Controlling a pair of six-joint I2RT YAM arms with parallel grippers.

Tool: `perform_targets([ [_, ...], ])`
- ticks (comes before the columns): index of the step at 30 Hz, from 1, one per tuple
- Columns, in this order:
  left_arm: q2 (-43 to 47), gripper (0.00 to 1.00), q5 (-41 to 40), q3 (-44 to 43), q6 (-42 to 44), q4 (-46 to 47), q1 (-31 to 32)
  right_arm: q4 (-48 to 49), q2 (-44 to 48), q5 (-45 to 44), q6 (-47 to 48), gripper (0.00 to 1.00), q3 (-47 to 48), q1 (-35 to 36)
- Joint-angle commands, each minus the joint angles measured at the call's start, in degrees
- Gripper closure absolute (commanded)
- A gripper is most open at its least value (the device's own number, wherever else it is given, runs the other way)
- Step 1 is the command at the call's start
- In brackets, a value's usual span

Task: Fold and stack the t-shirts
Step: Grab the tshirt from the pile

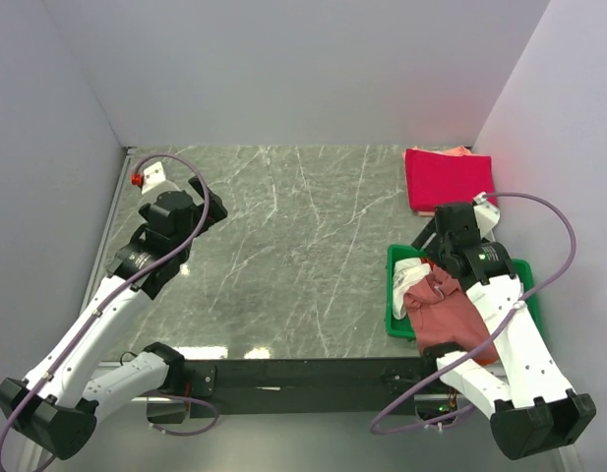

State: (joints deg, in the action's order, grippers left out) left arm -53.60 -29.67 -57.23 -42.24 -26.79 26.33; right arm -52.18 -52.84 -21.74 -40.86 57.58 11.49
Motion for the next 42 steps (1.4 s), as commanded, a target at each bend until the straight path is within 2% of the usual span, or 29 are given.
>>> perform_targets([
  [1,-0.6,0.00,1.9,-0.4,2.3,2.4,0.0,-11.2,-0.9,-6.6,-6.3,0.19,2.4,-1.5],
  [6,0.1,0.01,3.7,1.1,2.4,2.4,-0.1,-14.3,0.8,-5.1,-7.5,0.17,-1.5,-7.4],
  [11,0.0,0.01,5.1,1.6,4.0,2.4,-0.1,-11.1,3.8,-0.7,-6.9,0.17,-7.6,-14.4],
  [18,-0.8,0.01,4.0,1.1,7.1,3.4,-0.3,-3.0,1.1,5.8,-6.2,0.17,-11.4,-16.8],
  [26,-3.1,0.01,4.0,-0.7,7.3,4.7,-0.9,1.5,-5.9,6.1,-4.3,0.18,-12.3,-18.5],
  [28,-3.6,0.01,4.1,-1.0,6.7,4.4,-1.1,1.5,-6.8,6.3,-4.2,0.22,-12.4,-19.0],
  [29,-3.6,0.01,4.1,-1.2,6.6,4.0,-1.2,1.4,-6.8,6.4,-4.3,0.25,-12.4,-19.1],
  [32,-3.2,0.01,4.0,-1.1,6.6,4.0,-1.5,2.3,-5.5,8.8,-3.1,0.46,-12.8,-19.7],
  [33,-2.8,0.01,3.7,-0.9,6.9,4.1,-1.5,2.6,-5.3,9.8,-2.5,0.65,-12.6,-19.8],
  [34,-2.6,0.01,3.7,-0.7,7.0,4.2,-1.6,2.5,-4.9,10.2,-2.1,0.80,-11.9,-19.9],
  [36,-2.6,0.01,3.2,-0.6,7.3,4.1,-1.9,1.8,-4.7,10.2,-1.7,1.00,-10.7,-19.9],
  [42,-1.5,0.01,1.5,-1.5,7.1,3.5,-1.9,-3.8,-2.3,9.5,1.3,1.00,0.9,-20.0],
])
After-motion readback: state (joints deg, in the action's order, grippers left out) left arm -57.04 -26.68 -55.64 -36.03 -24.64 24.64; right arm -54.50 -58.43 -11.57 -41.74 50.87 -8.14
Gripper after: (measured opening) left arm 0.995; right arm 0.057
